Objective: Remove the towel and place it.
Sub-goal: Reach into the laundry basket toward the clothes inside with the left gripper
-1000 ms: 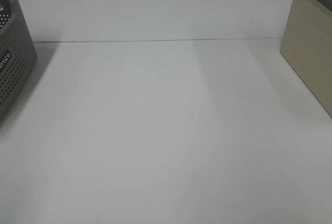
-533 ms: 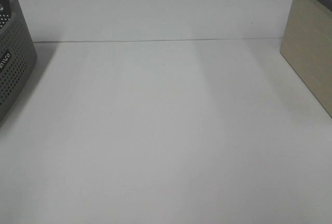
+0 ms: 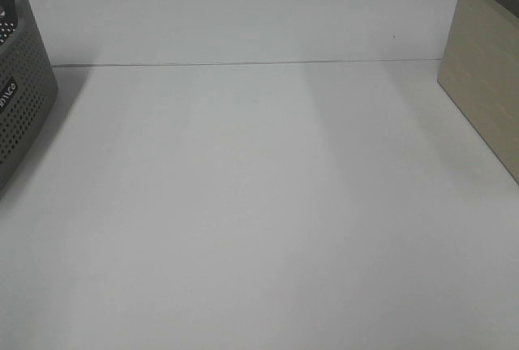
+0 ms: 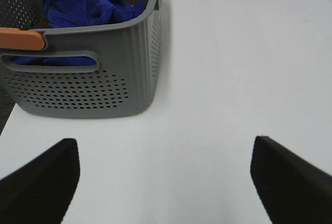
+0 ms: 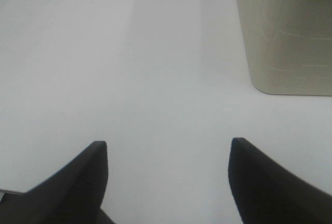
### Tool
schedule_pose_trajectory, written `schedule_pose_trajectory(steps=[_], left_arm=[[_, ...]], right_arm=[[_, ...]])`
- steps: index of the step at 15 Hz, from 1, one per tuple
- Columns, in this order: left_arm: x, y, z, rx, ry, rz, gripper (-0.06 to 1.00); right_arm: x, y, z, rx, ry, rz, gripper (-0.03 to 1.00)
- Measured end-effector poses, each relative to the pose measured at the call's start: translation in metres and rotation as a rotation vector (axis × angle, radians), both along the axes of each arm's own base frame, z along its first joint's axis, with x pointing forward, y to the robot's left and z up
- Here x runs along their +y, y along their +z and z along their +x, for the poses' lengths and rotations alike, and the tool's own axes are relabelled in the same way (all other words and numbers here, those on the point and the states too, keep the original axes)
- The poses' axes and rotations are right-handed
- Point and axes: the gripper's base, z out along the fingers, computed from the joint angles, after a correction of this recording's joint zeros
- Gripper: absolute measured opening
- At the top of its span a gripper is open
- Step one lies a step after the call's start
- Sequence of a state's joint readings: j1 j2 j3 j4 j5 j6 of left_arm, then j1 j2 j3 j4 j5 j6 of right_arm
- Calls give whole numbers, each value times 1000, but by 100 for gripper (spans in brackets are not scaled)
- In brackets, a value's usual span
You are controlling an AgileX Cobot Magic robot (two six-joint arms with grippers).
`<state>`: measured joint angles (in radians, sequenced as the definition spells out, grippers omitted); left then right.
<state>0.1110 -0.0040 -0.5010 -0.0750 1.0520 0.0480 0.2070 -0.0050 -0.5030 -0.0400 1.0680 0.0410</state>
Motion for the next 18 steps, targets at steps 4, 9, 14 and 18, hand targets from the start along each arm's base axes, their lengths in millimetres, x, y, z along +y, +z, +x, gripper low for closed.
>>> schedule_pose_trajectory(steps=[4,9,14,18], left_arm=[[0,0,0,0,0,0,84],[0,0,0,0,0,0,84],[0,0,0,0,0,0,84],[0,0,0,0,2,-4,84]], right_arm=[[0,0,0,0,0,0,66],[0,0,0,0,0,0,66],[0,0,0,0,0,0,66],[0,0,0,0,0,0,66]])
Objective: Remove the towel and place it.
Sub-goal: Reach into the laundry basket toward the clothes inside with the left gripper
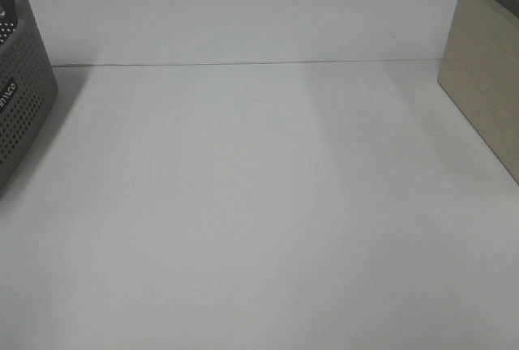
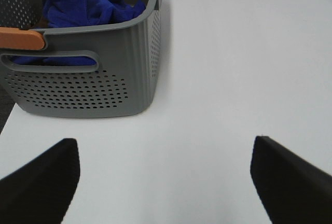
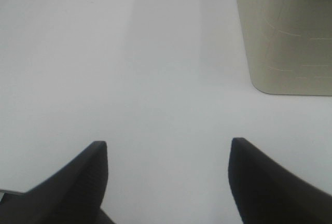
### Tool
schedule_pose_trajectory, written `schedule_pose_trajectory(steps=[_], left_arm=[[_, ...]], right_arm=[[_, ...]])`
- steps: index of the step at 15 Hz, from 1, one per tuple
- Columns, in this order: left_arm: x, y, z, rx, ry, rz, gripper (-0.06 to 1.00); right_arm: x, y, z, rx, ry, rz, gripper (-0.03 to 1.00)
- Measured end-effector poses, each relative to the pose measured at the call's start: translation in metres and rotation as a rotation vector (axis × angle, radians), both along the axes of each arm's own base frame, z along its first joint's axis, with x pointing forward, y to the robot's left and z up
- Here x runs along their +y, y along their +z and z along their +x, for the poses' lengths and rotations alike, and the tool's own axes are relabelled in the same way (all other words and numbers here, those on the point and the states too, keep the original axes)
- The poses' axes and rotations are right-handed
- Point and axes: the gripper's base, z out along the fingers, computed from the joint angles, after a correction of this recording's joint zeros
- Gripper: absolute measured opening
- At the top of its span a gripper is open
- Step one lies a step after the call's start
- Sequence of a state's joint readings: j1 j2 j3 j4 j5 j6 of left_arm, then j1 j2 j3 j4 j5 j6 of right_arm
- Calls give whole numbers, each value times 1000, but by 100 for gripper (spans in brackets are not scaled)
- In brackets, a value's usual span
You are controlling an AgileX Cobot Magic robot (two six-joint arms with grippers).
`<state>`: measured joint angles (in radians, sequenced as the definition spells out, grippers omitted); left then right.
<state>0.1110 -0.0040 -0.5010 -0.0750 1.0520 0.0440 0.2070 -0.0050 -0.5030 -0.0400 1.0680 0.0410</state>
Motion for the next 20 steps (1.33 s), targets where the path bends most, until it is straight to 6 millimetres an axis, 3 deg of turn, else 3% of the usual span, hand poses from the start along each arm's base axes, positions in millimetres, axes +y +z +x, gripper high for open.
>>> schedule_pose_trajectory(steps=[4,6,7,10,16,17,20], left_arm=[[1,16,7,24,51,-103,84],[3,42,25,76,59,-121,84],[5,61,45,131,61,-128,84],[10,82,92,279,64,-135,83],[21,84,177,466,54,-96,82],[33,86,209,505,93,-85,82],[63,84,250,553,168,-87,82]], right_arm=[[0,0,0,0,0,0,66],[0,0,0,0,0,0,66],[0,0,0,0,0,0,66],[0,0,0,0,0,0,66],[0,0,0,0,0,0,66],[0,0,0,0,0,0,66],[0,0,0,0,0,0,66]])
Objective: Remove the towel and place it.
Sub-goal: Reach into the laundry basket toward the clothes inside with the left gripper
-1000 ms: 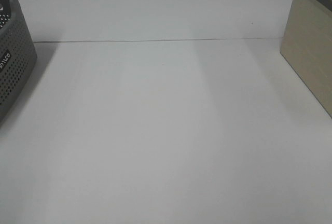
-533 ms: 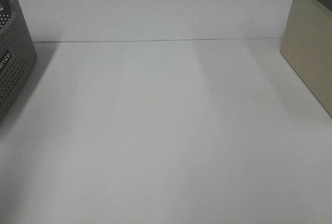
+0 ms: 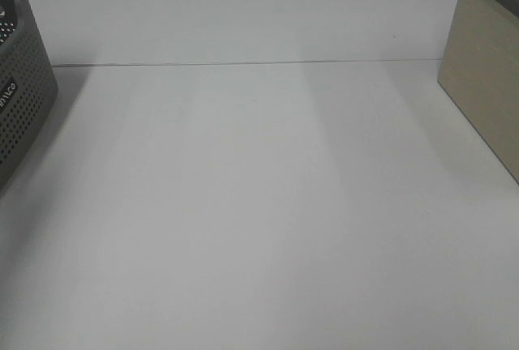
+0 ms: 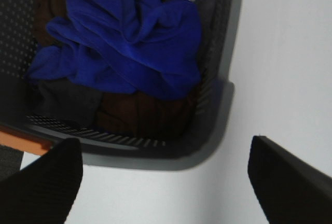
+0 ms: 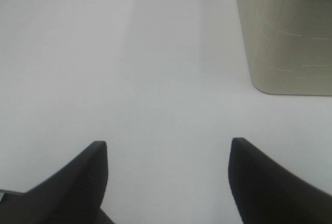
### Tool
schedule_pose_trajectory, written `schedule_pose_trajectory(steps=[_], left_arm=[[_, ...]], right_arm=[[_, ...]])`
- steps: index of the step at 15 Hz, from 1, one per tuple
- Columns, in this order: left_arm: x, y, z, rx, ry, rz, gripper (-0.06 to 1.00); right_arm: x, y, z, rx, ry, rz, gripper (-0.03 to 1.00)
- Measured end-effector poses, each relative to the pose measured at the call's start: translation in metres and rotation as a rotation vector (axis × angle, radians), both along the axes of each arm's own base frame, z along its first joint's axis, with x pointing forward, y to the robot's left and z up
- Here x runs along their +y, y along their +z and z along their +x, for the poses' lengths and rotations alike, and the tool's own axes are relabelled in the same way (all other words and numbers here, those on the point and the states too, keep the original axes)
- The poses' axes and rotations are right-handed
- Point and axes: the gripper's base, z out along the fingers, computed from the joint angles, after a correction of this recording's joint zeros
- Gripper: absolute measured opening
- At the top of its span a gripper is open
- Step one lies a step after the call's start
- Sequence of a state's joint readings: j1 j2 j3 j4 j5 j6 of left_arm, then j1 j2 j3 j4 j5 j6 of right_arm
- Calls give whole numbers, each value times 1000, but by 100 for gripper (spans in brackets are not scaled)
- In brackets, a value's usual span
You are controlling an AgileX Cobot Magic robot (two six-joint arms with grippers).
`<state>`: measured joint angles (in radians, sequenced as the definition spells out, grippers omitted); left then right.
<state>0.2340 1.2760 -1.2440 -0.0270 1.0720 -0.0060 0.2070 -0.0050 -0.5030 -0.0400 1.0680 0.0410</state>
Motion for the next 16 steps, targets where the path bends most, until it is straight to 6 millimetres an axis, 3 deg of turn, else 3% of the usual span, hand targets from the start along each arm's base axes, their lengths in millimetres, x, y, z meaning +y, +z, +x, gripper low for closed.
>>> schedule_pose_trajectory(steps=[4,7,9,10,11,16], left_arm=[[50,-9,43,39,86,-10,82],[61,-23,61,43,53,14,82],[68,-43,80,42,51,17,82],[76,-66,97,45,54,17,82],[79,-77,106,32,57,21,82],[84,-125,136,10,86,-73,74]], right_arm=[[0,0,0,0,0,0,66],[0,0,0,0,0,0,66],[0,0,0,0,0,0,66],[0,0,0,0,0,0,66],[0,0,0,0,0,0,66],[0,0,0,0,0,0,66]])
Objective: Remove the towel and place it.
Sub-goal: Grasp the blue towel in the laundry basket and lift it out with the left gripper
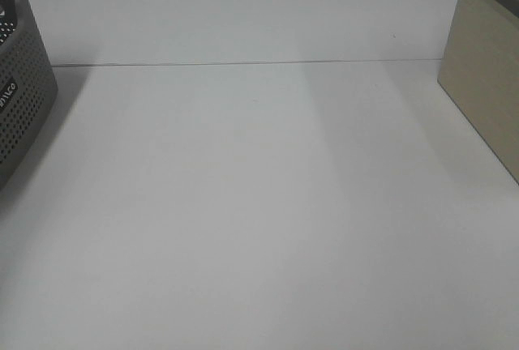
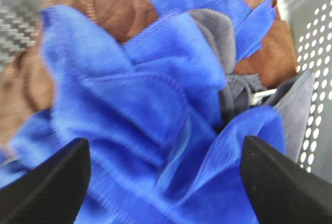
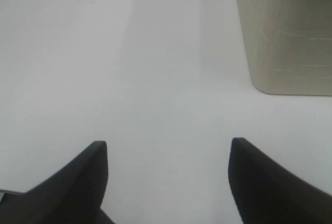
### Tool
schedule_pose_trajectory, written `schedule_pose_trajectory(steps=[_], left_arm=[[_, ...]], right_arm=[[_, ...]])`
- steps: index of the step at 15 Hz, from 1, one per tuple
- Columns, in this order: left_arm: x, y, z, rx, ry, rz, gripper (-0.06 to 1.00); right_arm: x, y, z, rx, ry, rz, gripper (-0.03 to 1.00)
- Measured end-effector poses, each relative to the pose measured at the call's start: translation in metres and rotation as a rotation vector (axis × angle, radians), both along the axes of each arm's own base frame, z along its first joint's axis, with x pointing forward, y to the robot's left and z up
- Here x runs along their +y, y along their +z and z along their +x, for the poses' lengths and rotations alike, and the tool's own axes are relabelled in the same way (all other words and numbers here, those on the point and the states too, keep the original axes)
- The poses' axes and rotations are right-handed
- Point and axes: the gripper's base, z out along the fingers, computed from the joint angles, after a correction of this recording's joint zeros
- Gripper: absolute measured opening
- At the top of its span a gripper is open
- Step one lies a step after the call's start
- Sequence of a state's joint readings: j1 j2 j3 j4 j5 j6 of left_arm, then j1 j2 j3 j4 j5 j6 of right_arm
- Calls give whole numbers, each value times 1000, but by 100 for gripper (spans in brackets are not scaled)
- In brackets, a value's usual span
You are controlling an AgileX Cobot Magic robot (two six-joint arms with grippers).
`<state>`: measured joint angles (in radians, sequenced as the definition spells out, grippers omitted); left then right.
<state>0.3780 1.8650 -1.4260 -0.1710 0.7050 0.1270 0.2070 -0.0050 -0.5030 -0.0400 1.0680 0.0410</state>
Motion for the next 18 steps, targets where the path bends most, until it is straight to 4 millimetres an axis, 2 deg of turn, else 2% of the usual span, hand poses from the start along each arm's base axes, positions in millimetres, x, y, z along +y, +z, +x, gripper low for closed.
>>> schedule_pose_trajectory(steps=[2,8,10,13,16,17,18], left_arm=[[1,-10,6,-8,12,-15,75],[2,-23,11,3,-21,-14,77],[3,-32,12,25,-25,-22,73],[3,-33,12,26,-23,-26,48],[2,-33,13,20,-17,-39,13],[1,-33,13,17,-13,-45,4],[1,-33,13,13,-9,-55,0]], right_arm=[[0,0,0,0,0,0,66],[0,0,0,0,0,0,66],[0,0,0,0,0,0,66],[0,0,0,0,0,0,66],[0,0,0,0,0,0,66],[0,0,0,0,0,0,66],[0,0,0,0,0,0,66]])
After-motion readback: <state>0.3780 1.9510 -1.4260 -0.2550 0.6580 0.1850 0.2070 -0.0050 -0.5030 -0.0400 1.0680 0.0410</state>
